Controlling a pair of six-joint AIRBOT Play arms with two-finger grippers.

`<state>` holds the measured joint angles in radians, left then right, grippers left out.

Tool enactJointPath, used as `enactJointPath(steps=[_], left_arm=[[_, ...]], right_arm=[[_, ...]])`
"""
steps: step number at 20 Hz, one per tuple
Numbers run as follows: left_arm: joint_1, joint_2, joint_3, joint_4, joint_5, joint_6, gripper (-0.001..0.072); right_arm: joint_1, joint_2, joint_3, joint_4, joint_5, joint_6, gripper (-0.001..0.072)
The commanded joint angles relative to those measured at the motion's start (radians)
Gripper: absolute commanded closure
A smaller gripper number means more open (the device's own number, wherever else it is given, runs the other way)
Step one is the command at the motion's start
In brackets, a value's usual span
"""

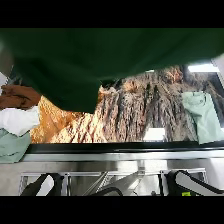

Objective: Fold the shirts.

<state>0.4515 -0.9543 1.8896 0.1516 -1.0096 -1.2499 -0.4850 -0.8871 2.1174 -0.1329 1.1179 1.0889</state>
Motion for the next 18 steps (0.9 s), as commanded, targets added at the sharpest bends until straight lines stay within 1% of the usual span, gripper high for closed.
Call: enactJointPath(steps=[1,3,4,6,8,9,11,12,13,14,16,17,18], left_arm=[[0.004,0.035,0.042,0.170,0.012,-0.009,0.0691],[0.003,0.013,0.042,0.245,-0.027,-0.009,0.0691],[-0.011,-0.018,0.042,0.275,-0.082,-0.009,0.0691],[-0.100,-0.110,0.027,0.379,-0.190,-0.010,0.0692],[-0.235,-0.206,-0.069,0.532,-0.177,-0.008,0.0692],[-0.304,-0.262,-0.134,0.627,-0.130,-0.008,0.0692],[-0.405,-0.398,-0.245,0.795,0.008,-0.007,0.0691],[-0.436,-0.480,-0.278,0.844,0.080,-0.008,0.0691],[-0.452,-0.578,-0.291,0.856,0.145,-0.002,0.0691],[-0.455,-0.682,-0.277,0.848,0.181,0.001,0.0692],[-0.454,-0.878,-0.176,0.839,0.161,0.000,0.0691],[-0.452,-0.966,-0.104,0.839,0.124,-0.001,0.0690],[-0.451,-1.027,-0.040,0.825,0.090,-0.018,0.0687]], right_arm=[[-0.006,-0.005,0.011,0.014,0.035,-0.005,0.0691],[-0.006,-0.012,-0.048,-0.002,0.105,-0.004,0.0691],[-0.005,-0.016,-0.103,-0.014,0.138,-0.004,0.0692],[0.014,-0.035,-0.274,-0.041,0.178,-0.021,0.0692],[0.089,-0.065,-0.486,-0.090,0.149,-0.086,0.0691],[0.133,-0.086,-0.590,-0.131,0.113,-0.126,0.0691],[0.208,-0.152,-0.785,-0.226,-0.039,-0.199,0.0690],[0.229,-0.198,-0.856,-0.254,-0.140,-0.231,0.0690],[0.240,-0.268,-0.906,-0.256,-0.245,-0.275,0.0690],[0.245,-0.340,-0.914,-0.255,-0.302,-0.303,0.0690],[0.245,-0.484,-0.900,-0.163,-0.361,-0.393,0.0690],[0.245,-0.542,-0.885,-0.092,-0.362,-0.452,0.0689],[0.245,-0.590,-0.867,-0.021,-0.357,-0.508,0.0672]])
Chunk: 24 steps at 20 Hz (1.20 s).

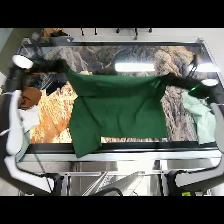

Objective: Fold the shirts.

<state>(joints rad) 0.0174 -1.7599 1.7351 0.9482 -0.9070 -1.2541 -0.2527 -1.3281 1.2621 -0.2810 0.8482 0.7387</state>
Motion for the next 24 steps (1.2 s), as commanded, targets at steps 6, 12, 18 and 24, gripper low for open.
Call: enactJointPath(steps=[6,12,18,24], left_arm=[[0.095,-0.235,0.357,-0.032,-0.290,-0.108,0.0037],[0.283,0.051,-0.138,-0.024,-0.533,-0.069,0.0037],[0.282,0.170,-0.730,-0.101,-0.332,0.081,0.0037],[0.237,0.170,-0.827,-0.138,-0.210,0.135,0.0037]], right_arm=[[-0.072,-0.097,0.065,0.069,0.011,-0.149,0.0404],[-0.288,0.159,-0.079,-0.080,0.260,-0.031,0.0483],[-0.397,0.352,-0.374,-0.087,0.261,-0.026,0.0482],[-0.399,0.372,-0.414,-0.156,0.350,0.005,0.0479]])
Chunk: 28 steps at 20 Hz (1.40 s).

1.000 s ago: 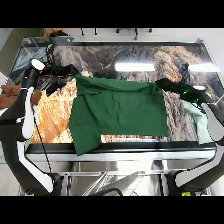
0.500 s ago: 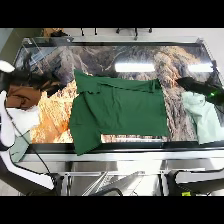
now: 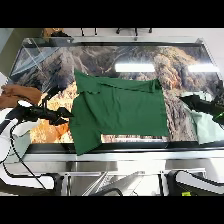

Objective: Fold the shirts.

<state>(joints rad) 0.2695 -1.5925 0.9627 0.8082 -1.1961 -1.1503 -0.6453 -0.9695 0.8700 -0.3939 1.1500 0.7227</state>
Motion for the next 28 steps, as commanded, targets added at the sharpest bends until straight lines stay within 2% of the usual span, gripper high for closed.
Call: enactJointPath(steps=[1,2,3,4,5,6,8,13,18,19,20,23,24,25,27,28], left_arm=[[-0.023,0.002,-0.054,-0.008,0.079,0.036,0.0037],[-0.035,0.001,-0.054,-0.021,0.068,0.048,0.0040],[-0.050,0.001,-0.054,-0.023,0.055,0.055,0.0185],[-0.066,0.001,-0.054,-0.023,0.038,0.078,0.0418],[-0.079,0.001,-0.054,-0.023,0.017,0.105,0.0612],[-0.087,0.001,-0.054,-0.023,0.005,0.119,0.0690],[-0.089,0.001,-0.052,-0.022,0.006,0.121,0.0691],[-0.015,0.001,-0.006,-0.022,-0.034,0.113,0.0692],[0.037,0.001,0.023,-0.022,-0.070,0.110,0.0692],[0.037,0.001,0.023,-0.022,-0.072,0.110,0.0692],[0.037,0.001,0.023,-0.022,-0.072,0.110,0.0692],[0.037,0.001,0.023,-0.024,-0.075,0.110,0.0692],[0.037,0.002,0.023,-0.024,-0.079,0.110,0.0692],[0.037,0.010,0.024,-0.026,-0.089,0.110,0.0692],[0.037,0.066,0.024,-0.033,-0.095,0.110,0.0695],[0.039,0.113,0.029,-0.061,-0.095,0.110,0.0696]], right_arm=[[-0.006,0.013,-0.024,-0.071,0.055,0.039,0.0440],[-0.005,0.013,-0.026,-0.106,0.056,0.063,0.0348],[-0.005,0.011,-0.028,-0.163,0.055,0.098,0.0324],[-0.005,0.006,-0.028,-0.230,0.056,0.129,0.0323],[-0.005,-0.002,-0.029,-0.302,0.056,0.166,0.0322],[-0.005,-0.012,-0.032,-0.351,0.059,0.190,0.0307],[-0.005,-0.044,-0.036,-0.383,0.072,0.209,0.0183],[0.011,-0.156,-0.062,-0.401,0.085,0.214,0.0231],[0.115,-0.248,-0.065,-0.521,0.101,0.281,0.0233],[0.141,-0.255,-0.065,-0.519,0.110,0.281,0.0273],[0.175,-0.257,-0.065,-0.519,0.121,0.280,0.0346],[0.269,-0.256,-0.064,-0.519,0.179,0.280,0.0352],[0.290,-0.249,-0.064,-0.518,0.207,0.274,0.0446],[0.301,-0.232,-0.064,-0.509,0.220,0.269,0.0493],[0.305,-0.156,-0.058,-0.434,0.219,0.242,0.0692],[0.305,-0.103,-0.034,-0.403,0.212,0.238,0.0690]])
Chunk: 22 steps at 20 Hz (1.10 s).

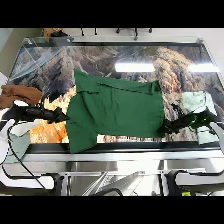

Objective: Fold the shirts.

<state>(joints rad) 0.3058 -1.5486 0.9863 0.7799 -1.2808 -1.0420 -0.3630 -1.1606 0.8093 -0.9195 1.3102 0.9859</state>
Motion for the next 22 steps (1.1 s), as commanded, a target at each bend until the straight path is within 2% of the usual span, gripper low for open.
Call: enactJointPath(steps=[1,5,8,12,14,17,20,22], left_arm=[[0.010,0.121,0.027,-0.075,-0.023,0.002,0.0696],[0.047,0.398,0.327,-0.308,-0.149,-0.007,0.0696],[0.114,0.583,0.704,-0.317,-0.113,-0.048,0.0696],[0.334,0.704,1.123,-0.246,-0.016,-0.070,0.0696],[0.410,0.728,1.188,-0.220,-0.001,-0.092,0.0695],[0.397,0.722,1.091,-0.229,-0.008,-0.090,0.0696],[0.313,0.649,0.921,-0.231,-0.084,-0.052,0.0695],[0.170,0.548,0.818,-0.219,-0.121,-0.029,0.0695]], right_arm=[[0.023,0.140,0.072,0.149,0.053,-0.024,0.0690],[-0.023,0.338,0.478,0.352,0.038,-0.034,0.0691],[-0.103,0.410,0.878,0.452,-0.056,-0.035,0.0691],[-0.167,0.418,1.272,0.428,-0.108,-0.024,0.0691],[-0.165,0.423,1.324,0.384,-0.154,-0.024,0.0691],[-0.165,0.402,1.301,0.332,-0.148,-0.002,0.0690],[-0.165,0.333,1.179,0.435,-0.070,-0.003,0.0690],[-0.153,0.261,1.054,0.495,-0.017,-0.030,0.0691]])
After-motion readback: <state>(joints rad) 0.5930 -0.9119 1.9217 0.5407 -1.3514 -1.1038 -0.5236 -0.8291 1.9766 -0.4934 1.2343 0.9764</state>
